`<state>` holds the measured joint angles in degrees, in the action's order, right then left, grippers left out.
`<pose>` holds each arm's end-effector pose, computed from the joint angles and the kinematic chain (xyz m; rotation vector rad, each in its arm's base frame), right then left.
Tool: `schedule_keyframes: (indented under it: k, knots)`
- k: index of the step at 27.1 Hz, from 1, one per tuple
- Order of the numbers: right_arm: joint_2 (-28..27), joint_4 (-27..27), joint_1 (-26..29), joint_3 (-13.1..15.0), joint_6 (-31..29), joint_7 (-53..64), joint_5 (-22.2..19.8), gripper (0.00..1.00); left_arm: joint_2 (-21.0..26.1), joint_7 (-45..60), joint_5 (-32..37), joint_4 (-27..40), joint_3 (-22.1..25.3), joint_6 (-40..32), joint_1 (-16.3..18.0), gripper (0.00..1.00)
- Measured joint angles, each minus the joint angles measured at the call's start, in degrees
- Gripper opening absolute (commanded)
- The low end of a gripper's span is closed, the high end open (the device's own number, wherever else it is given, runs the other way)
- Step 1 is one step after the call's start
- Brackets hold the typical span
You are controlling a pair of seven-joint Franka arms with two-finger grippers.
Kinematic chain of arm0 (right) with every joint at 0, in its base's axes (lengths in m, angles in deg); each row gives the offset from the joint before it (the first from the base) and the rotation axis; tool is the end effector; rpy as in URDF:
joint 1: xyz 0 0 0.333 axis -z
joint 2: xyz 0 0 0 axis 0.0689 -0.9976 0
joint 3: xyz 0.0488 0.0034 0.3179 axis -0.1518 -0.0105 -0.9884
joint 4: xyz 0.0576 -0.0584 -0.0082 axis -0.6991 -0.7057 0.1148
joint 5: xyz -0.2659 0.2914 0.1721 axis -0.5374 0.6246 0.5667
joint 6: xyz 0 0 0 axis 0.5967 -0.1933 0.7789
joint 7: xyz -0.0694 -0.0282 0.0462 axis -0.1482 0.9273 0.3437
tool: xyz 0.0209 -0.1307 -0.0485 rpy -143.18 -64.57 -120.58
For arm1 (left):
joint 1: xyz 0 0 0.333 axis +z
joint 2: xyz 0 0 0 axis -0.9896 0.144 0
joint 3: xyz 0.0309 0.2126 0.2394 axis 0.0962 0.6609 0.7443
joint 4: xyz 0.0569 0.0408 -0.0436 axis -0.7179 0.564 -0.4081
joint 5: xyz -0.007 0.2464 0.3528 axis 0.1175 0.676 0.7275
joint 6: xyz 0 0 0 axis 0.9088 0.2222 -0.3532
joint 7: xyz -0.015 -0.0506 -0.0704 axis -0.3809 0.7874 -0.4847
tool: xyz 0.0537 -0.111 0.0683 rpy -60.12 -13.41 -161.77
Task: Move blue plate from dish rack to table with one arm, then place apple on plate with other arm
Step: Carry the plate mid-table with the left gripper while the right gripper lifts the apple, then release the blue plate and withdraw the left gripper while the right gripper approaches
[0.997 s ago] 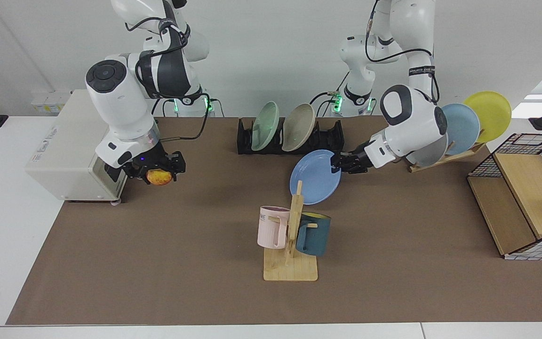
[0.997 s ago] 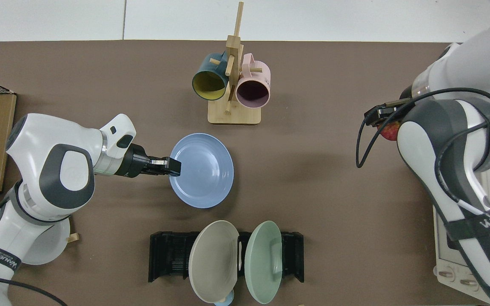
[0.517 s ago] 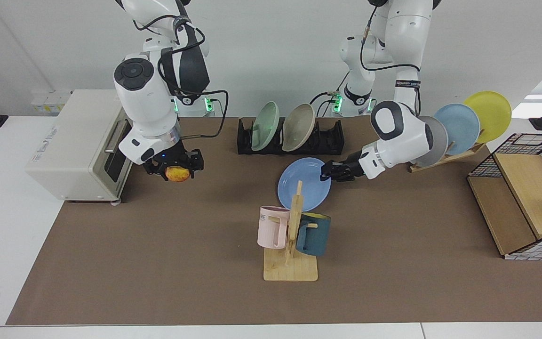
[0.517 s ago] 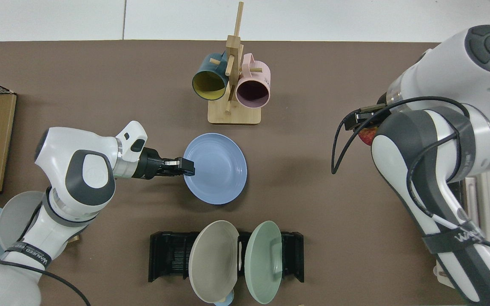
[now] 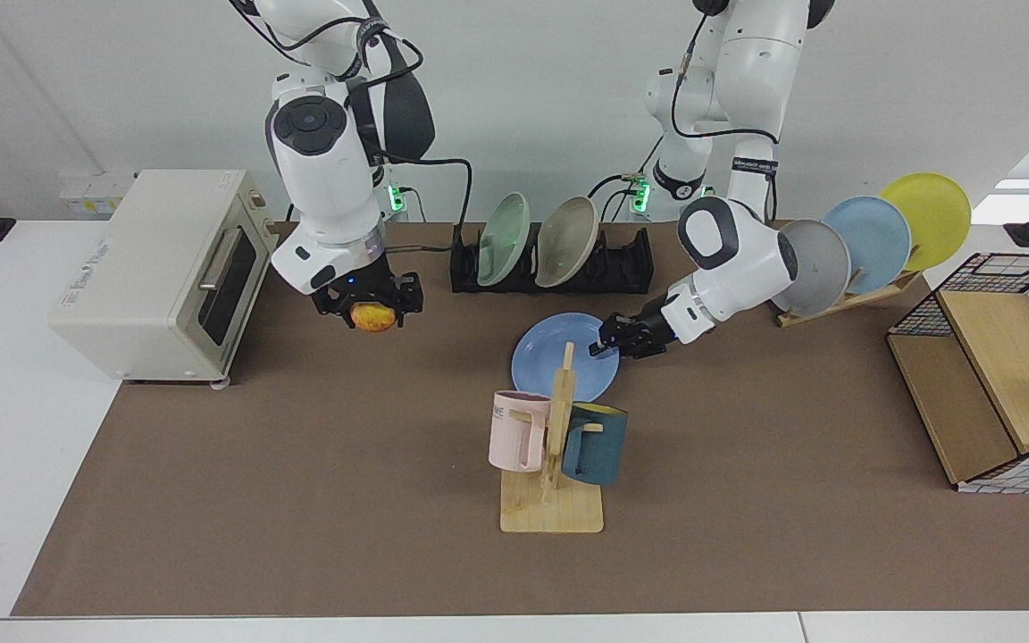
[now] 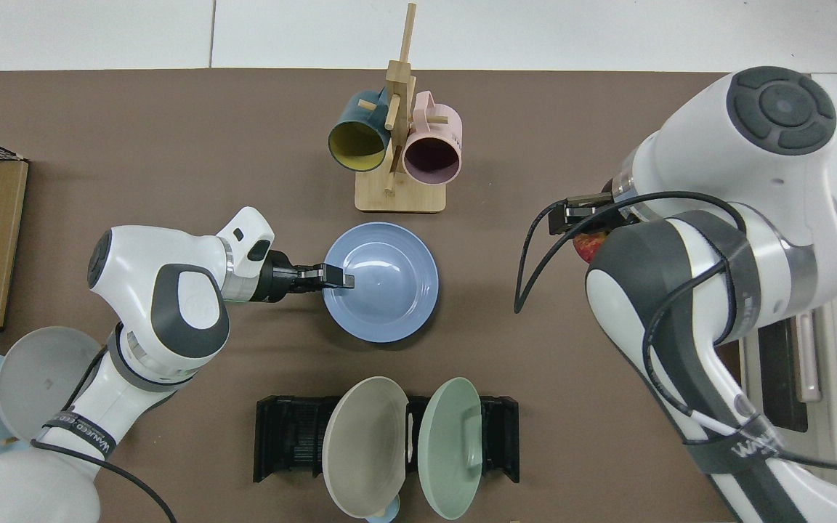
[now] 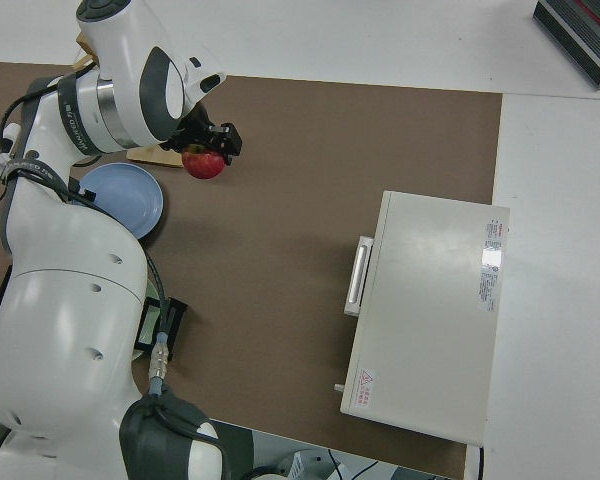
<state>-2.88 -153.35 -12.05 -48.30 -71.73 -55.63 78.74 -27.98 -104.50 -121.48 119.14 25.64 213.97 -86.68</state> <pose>0.6378 0.1744 0.4670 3.1313 -0.0040 -0.0204 0.5719 -0.2142 0.2592 2.4163 -0.0187 -0.0266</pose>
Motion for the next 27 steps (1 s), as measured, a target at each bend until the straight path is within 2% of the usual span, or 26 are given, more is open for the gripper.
schedule_keyframes:
  k: [6, 8, 15, 17, 19, 21, 23, 27]
  knots:
    - [0.0, -0.2, -1.9, -0.1, 0.0, -2.7, 0.0, 0.05, 0.0, 0.0, 0.0, 0.2, -0.1, 0.2, -0.3, 0.68]
    - [0.0, -0.2, -2.4, -0.1, 0.0, -3.4, 0.0, 0.05, 0.0, 0.0, 0.0, 0.2, -0.1, 0.2, -0.4, 0.74]
    - [0.0, -0.4, -4.5, -0.1, 0.0, -6.3, 0.1, 0.05, -0.5, 1.6, 1.1, 0.2, -0.1, 0.2, -0.8, 0.75]
    - [0.0, -0.4, -5.2, -0.1, 0.0, -7.4, 0.1, 0.05, -1.5, 3.4, 3.8, 0.1, 0.1, 0.2, -0.8, 0.75]
    - [0.0, -0.5, -5.9, -0.1, 0.0, -8.3, 0.1, 0.04, -2.6, 6.5, 8.2, 0.0, 0.2, 0.1, -0.8, 0.83]
    - [0.0, -0.5, -6.5, -0.1, 0.0, -9.1, 0.2, 0.04, -3.8, 10.4, 13.6, -0.2, 0.4, 0.0, -0.8, 0.88]
    - [0.0, -0.5, -7.1, -0.1, 0.0, -9.8, 0.4, 0.04, -5.1, 14.2, 19.9, -0.9, 0.7, -0.8, -0.7, 0.89]
    - [0.0, -0.5, -8.3, -0.1, -0.2, -11.0, 0.7, 0.03, -8.1, 19.5, 33.2, -4.4, 1.7, -8.6, -0.3, 0.89]
